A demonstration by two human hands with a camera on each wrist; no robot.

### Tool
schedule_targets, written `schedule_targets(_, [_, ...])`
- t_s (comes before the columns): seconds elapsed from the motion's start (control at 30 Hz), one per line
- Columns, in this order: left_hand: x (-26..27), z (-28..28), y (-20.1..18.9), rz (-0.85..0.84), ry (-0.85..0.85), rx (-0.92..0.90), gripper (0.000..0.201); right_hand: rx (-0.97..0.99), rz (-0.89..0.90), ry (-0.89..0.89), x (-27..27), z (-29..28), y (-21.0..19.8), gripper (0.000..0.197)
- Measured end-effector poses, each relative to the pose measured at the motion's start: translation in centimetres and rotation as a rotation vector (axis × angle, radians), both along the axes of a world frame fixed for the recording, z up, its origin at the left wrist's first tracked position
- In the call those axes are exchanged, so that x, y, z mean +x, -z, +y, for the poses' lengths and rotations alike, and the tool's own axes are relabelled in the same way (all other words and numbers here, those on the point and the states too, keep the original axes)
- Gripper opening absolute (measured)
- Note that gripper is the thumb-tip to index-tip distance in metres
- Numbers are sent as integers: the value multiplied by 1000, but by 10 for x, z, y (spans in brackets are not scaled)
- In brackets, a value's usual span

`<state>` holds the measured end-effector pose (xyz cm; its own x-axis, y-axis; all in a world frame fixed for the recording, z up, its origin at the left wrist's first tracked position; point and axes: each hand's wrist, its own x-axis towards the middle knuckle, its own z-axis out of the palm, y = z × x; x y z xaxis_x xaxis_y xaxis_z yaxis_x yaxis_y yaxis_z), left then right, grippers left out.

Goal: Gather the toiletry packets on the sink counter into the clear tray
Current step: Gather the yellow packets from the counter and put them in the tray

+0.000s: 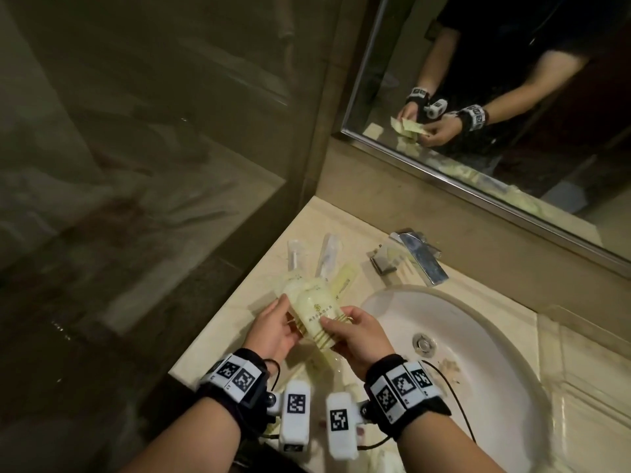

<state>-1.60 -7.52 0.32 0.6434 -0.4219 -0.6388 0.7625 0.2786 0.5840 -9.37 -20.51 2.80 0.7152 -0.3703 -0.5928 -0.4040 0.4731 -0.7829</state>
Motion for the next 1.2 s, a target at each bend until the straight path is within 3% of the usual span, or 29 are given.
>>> schedule_targets(0.1, [-1, 0, -4, -11, 30, -42, 35, -63, 21, -11, 0, 2, 3, 22])
schedule_targets(0.27, [-3, 2, -1, -142, 112, 3, 22, -210, 62, -57, -3, 3, 6, 42])
schedule_targets(0.47, [4, 0, 9, -195, 54, 159, 5, -508, 175, -71, -23, -27, 3, 28])
schedule_targets(0.67, [3, 3, 23, -237, 33, 227, 3, -936, 342, -519, -69, -47, 11, 24])
schedule_targets(0.93, [-13, 11, 38, -275, 93, 334, 8, -1036, 348, -827, -101, -31, 33, 32])
schedule_targets(1.1, [-22, 18, 48, -270, 115, 373, 21, -1025, 385, -752, -116, -39, 39, 29])
schedule_targets(1.2, [-28, 16, 46, -268, 140, 386, 15, -1018, 502, -804, -142, -54, 32, 32])
